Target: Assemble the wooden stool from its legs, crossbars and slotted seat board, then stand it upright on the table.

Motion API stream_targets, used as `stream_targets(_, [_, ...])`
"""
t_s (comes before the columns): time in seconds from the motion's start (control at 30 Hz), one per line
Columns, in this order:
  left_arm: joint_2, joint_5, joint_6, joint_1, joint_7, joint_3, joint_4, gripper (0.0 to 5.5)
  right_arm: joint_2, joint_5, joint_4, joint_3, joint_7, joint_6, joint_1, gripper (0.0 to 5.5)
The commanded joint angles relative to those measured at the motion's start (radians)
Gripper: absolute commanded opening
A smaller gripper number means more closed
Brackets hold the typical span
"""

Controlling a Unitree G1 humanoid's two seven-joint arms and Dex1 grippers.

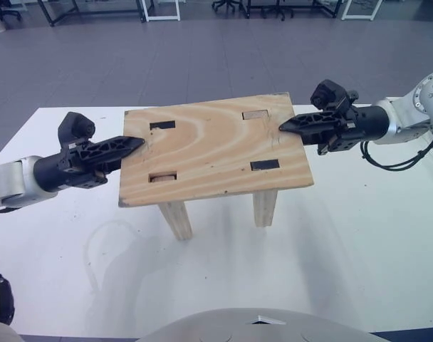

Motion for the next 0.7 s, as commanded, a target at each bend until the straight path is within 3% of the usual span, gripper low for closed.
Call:
stream_targets(0.03, [-0.046,-0.005,0.002,-0.114,0.165,0.005,0.092,1.45,0.035,0.186,-0.003,0.107,0.078,0.048,-0.097,1.34])
stream_targets(0.17, [-0.085,-0.005,-0.056,-0.028,0.305,0.023,-0.027,1.45,0.059,0.185,0.043,0.109,-0.053,0.048,0.0,1.34])
stream_targets(0.3, [-0.102,-0.002,-0.103,0.036,0.397,0.031,-0.078,1.46,0.154,0.185,0.126,-0.038,-0.201,0.045,0.106,1.34])
stream_targets(0.33, [-0.105,0.001,-0.112,0.052,0.413,0.022,-0.093,1.86,0.175,0.185,0.159,-0.081,-0.253,0.046,0.14,1.34])
stream_targets(0.4, [-0.113,-0.001,-0.121,0.071,0.427,0.015,-0.093,2.39,0.212,0.186,0.222,-0.17,-0.328,0.047,0.179,2.0])
stream_targets(0.6, [-0.082,0.054,-0.117,0.1,0.372,0.064,-0.035,3.58,0.276,0.183,0.344,-0.416,-0.54,0.048,0.208,3.22])
stream_targets(0.7, [-0.055,0.097,-0.111,0.117,0.318,0.117,-0.015,4.19,0.247,0.184,0.254,-0.504,-0.621,0.048,0.278,3.86])
